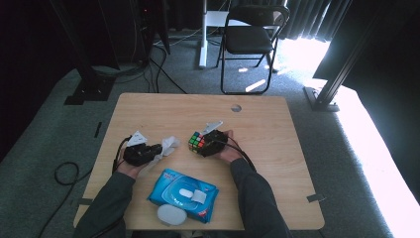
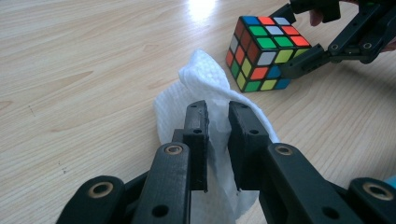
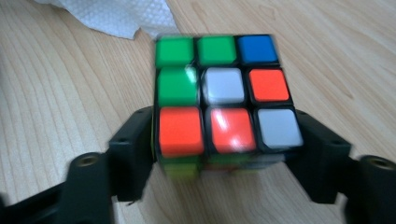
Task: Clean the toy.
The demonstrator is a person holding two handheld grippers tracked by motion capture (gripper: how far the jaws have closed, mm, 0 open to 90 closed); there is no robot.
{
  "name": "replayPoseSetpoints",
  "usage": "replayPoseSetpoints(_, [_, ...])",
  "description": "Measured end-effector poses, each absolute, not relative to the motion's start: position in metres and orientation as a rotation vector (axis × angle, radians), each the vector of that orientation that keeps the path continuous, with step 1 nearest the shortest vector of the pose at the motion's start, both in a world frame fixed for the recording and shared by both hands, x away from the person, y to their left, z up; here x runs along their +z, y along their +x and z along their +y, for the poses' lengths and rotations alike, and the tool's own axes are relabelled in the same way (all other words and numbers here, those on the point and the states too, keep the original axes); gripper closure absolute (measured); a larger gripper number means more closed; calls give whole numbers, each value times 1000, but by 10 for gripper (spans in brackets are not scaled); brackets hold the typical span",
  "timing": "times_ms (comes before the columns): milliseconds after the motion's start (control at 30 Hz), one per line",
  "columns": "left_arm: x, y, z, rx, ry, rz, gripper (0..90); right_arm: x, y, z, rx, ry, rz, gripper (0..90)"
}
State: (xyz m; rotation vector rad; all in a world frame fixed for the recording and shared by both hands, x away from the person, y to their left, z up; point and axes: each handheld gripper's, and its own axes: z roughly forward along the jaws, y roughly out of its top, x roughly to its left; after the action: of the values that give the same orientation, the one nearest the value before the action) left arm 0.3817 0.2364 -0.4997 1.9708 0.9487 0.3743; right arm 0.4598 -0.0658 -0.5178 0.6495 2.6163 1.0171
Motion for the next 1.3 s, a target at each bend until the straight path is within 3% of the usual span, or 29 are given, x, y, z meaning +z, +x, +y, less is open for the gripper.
replayPoseSetpoints(633, [-488,377,232,383,1949,916,784,-515,443,-71,1149,720,2569,343])
replayPoseSetpoints(933, [-470,376,228,414,1955,880,843,-517,435,-70,1158,723,2587,343])
replayPoseSetpoints(1133, [-485,384,213,386,2097,879,698,-518,434,-72,1166,739,2578,343])
replayPoseSetpoints(1300, [-503,390,206,365,2145,925,513,-516,432,-72,1173,729,2574,343])
